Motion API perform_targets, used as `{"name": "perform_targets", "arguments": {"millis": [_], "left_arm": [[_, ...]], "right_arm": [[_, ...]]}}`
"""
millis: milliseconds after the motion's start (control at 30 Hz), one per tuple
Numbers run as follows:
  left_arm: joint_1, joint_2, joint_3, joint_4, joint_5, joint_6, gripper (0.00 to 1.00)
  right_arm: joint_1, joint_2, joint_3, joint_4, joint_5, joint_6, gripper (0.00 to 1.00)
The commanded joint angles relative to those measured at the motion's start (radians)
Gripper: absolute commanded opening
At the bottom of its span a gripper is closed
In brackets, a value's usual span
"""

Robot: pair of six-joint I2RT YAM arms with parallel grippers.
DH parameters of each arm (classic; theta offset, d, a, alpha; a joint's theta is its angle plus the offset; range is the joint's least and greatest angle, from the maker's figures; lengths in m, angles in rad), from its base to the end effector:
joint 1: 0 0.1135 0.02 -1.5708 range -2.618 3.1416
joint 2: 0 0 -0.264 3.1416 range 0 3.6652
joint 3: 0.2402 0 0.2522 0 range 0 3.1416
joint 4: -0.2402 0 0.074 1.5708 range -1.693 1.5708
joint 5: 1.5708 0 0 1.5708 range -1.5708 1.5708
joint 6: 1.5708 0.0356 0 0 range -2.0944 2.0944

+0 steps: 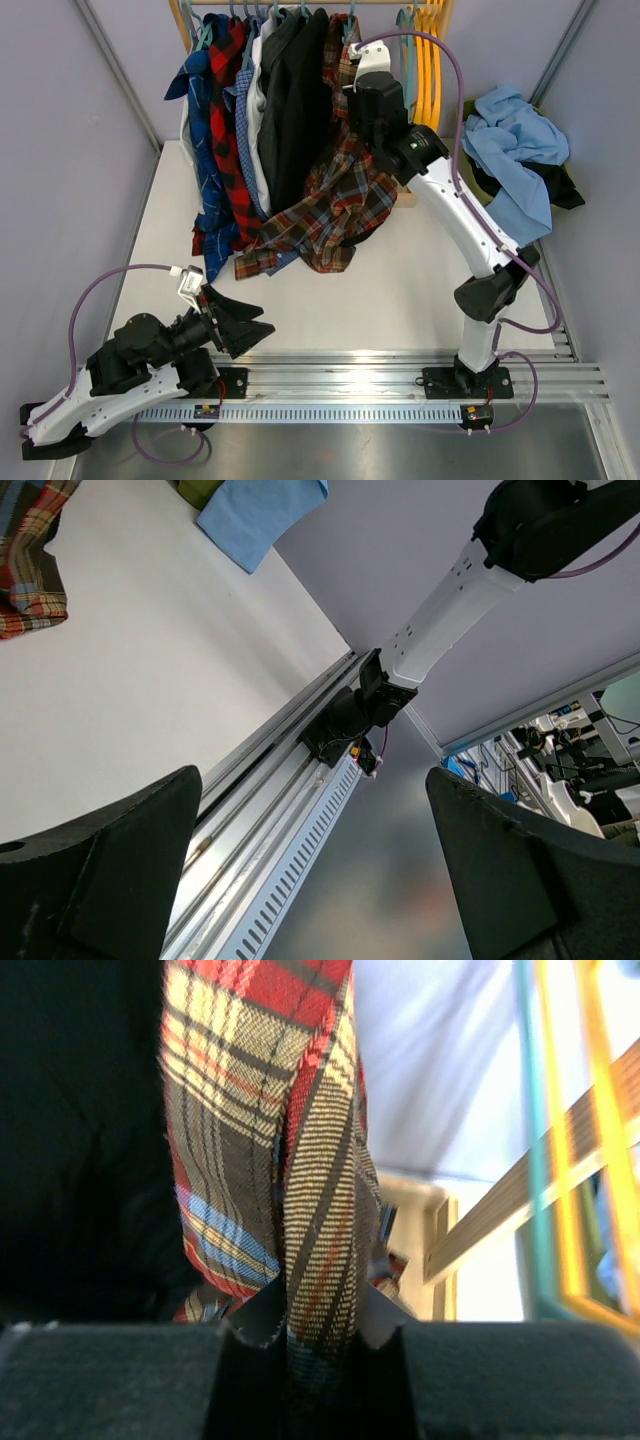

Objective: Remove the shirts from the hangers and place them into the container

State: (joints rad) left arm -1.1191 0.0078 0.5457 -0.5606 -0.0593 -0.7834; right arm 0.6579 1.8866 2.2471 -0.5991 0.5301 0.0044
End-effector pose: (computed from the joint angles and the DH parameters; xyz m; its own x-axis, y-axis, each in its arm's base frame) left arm 0.0216 -0.0397 0.2901 -0.6226 -0.3306 -0.7093 0.6110 0.3609 -0.7045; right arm 0.3368 0.2375 0.4822 -0.1876 -0.1402 -0.9722 -0.1380 0.9837 -0.1152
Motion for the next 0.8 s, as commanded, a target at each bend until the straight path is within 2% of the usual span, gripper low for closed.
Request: {"name": "perform_targets", "arguments": {"millis": [0, 333, 567, 767], "left_arm": [[0.001, -0.144, 0.022, 0.011, -0.010, 0.010, 0.99], [0.001, -0.123, 0.022, 0.016, -0.024, 0.021, 0.99], [0.001, -0.112, 0.022, 0.022, -0.016, 0.015, 0.99], [0.001, -0.114, 0.017, 0.022, -0.016, 0.009, 0.99]], "right_arm": [[-0.004, -0.165, -0.027, 0.281, 0.025, -0.106, 0.00], [-0.004, -0.281, -0.204, 0.493, 0.045, -0.205, 0.00], [-0.004, -0.230, -0.210, 0.611, 0.073, -0.219, 0.00], [-0.015, -0.147, -0.118, 0.711, 0.084, -0.213, 0.00]]}}
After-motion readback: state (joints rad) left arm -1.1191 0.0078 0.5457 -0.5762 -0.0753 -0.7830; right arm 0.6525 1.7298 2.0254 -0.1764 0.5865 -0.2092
